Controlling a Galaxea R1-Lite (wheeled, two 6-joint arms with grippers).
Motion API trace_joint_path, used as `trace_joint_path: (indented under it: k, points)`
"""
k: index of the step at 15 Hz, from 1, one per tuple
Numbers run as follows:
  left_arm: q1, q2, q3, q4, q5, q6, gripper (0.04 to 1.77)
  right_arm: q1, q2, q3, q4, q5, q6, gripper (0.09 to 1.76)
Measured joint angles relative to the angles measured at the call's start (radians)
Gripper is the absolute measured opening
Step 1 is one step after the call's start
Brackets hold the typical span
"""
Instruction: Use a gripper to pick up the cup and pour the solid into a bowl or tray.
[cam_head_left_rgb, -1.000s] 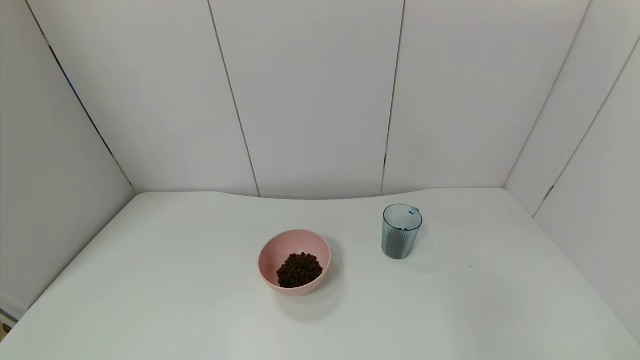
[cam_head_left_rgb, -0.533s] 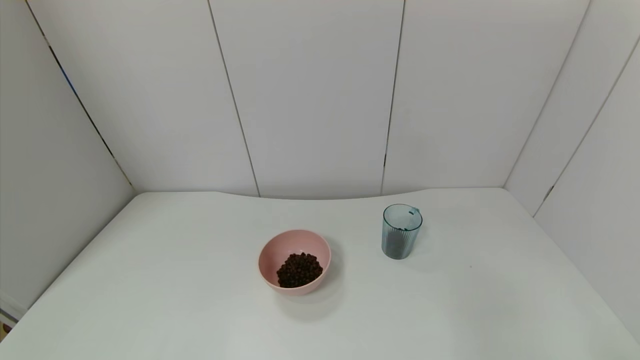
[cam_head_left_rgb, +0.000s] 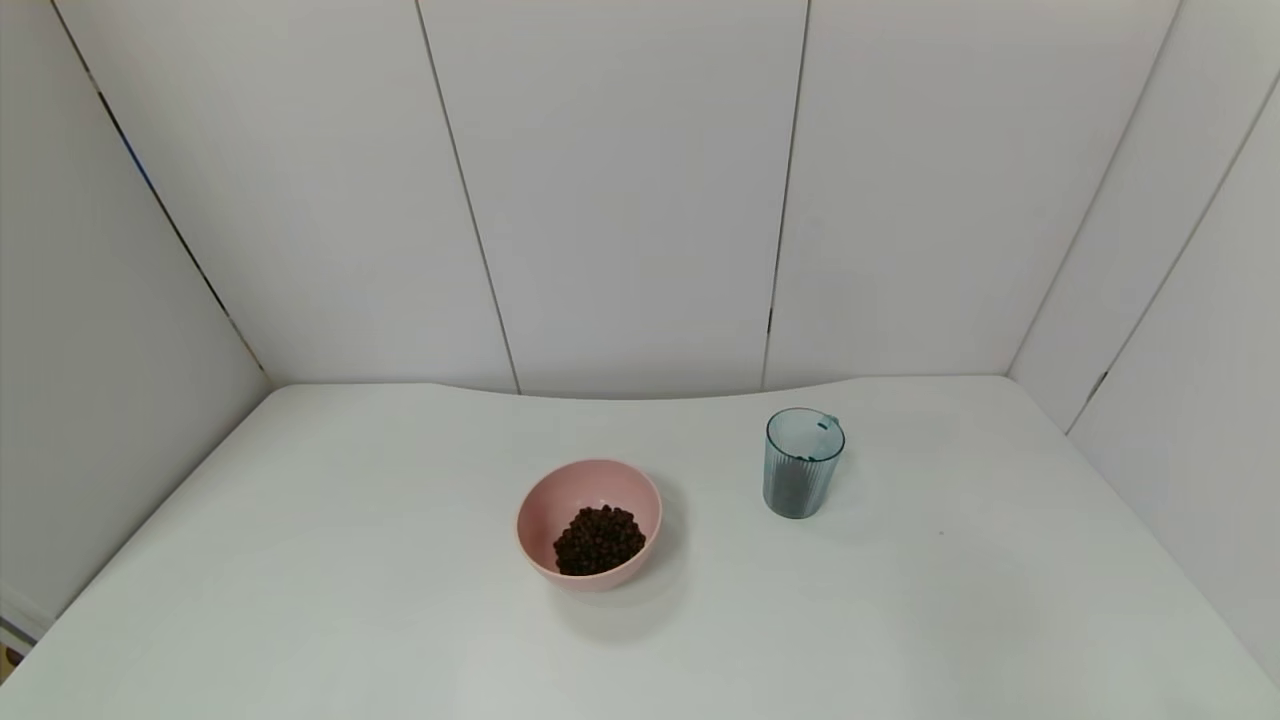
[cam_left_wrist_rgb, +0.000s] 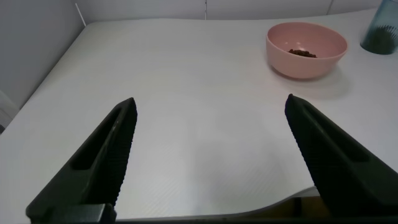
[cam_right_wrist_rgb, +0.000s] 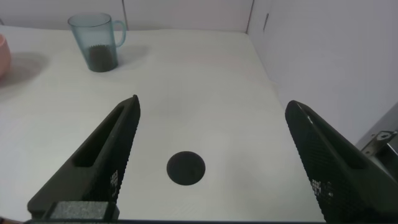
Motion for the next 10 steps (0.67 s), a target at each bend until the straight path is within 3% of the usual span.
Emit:
trace_joint_path:
  k: [10]
  points:
    - [0.000,0.000,0.000,0.000,0.000,0.000,1.72,0.000,-0.012,0.015,0.031,0.016,0.008,1.70]
